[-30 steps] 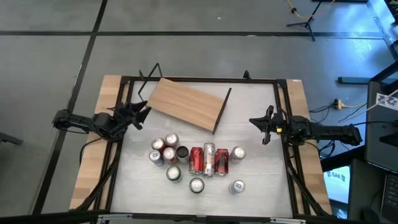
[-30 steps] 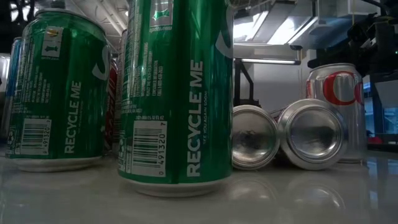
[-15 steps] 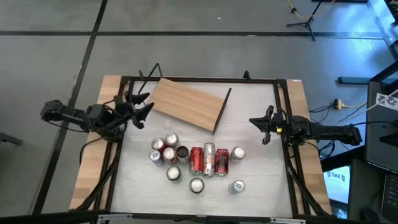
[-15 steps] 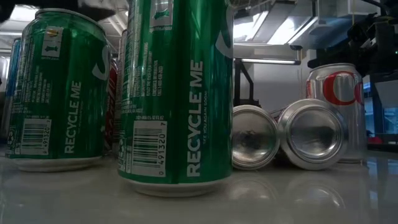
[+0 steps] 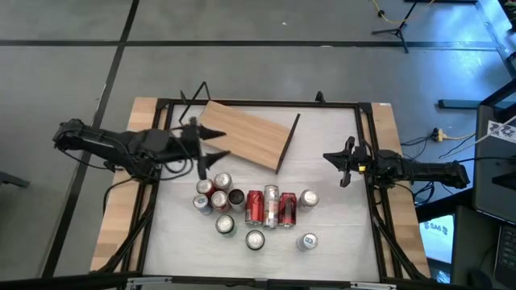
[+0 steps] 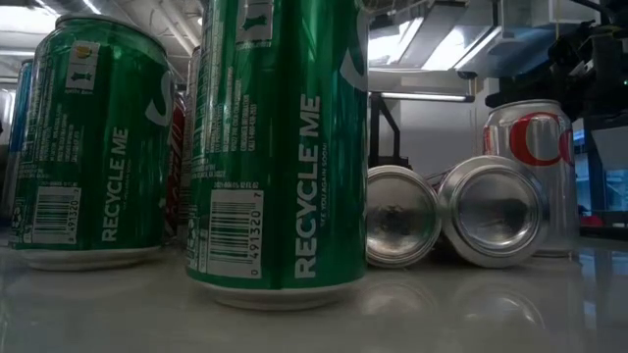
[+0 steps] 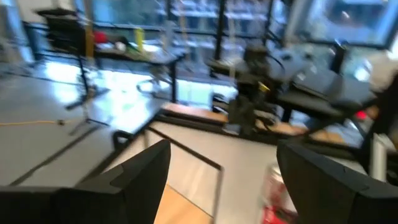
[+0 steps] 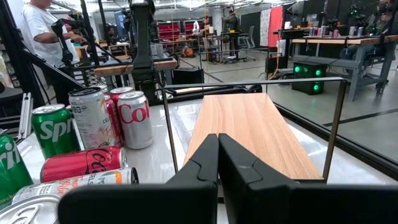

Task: Place canned beverage on shelf
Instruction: Put the left white yellow soda can on the shelf

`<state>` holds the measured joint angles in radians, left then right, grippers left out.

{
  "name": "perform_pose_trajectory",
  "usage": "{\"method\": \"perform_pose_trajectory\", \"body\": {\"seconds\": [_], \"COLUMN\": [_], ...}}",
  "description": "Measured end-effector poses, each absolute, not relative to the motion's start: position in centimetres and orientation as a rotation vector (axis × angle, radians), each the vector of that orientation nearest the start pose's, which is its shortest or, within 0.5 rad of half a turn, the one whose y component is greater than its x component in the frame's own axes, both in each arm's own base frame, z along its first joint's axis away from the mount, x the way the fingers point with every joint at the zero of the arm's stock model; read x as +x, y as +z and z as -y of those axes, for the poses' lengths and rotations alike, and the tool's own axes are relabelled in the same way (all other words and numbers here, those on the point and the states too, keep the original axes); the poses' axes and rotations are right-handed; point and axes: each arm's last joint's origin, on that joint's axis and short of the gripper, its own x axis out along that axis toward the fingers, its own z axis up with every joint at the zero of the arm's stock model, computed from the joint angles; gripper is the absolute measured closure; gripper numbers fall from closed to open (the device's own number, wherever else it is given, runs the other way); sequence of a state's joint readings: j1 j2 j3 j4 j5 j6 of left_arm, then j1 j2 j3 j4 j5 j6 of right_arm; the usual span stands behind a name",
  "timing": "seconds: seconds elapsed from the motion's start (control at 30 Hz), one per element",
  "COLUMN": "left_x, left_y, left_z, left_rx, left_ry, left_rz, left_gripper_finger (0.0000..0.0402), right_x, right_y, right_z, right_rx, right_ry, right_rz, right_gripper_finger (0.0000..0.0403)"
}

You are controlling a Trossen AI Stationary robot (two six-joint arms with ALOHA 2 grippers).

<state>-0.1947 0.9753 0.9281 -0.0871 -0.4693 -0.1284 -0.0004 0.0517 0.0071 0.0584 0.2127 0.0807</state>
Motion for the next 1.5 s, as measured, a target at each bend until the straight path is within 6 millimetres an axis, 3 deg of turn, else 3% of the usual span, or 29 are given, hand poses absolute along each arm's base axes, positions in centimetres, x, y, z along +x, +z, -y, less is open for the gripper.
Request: {"method": "perform_pose_trajectory", "body": {"seconds": [0.2, 0.43, 0.83, 1.33, 1.5], "left_x": [24.5, 26.8, 25.5, 25.4, 25.9], "left_y": [35.6, 33.6, 31.9, 32.0, 31.4], "left_z": [4.2, 6.9, 10.1, 10.6, 10.7], "left_rx": [-0.066, -0.074, -0.115, -0.113, -0.100], "left_ry": [0.129, 0.028, -0.007, -0.012, 0.011], "left_rz": [-0.225, -0.417, -0.572, -0.558, -0.571], "left_gripper_finger": [0.0115, 0.0115, 0.0115, 0.0114, 0.0084], "right_x": [10.0, 10.0, 10.0, 10.0, 10.0], "right_y": [16.8, 16.7, 16.7, 16.7, 16.7], "right_z": [0.6, 0.6, 0.6, 0.6, 0.6], "right_rx": [0.082, 0.082, 0.081, 0.081, 0.081], "right_ry": [-0.213, -0.212, -0.212, -0.212, -0.211], "right_rz": [0.022, 0.019, 0.017, 0.017, 0.017], "right_gripper_finger": [0.0397, 0.0397, 0.0397, 0.0397, 0.0397]}}
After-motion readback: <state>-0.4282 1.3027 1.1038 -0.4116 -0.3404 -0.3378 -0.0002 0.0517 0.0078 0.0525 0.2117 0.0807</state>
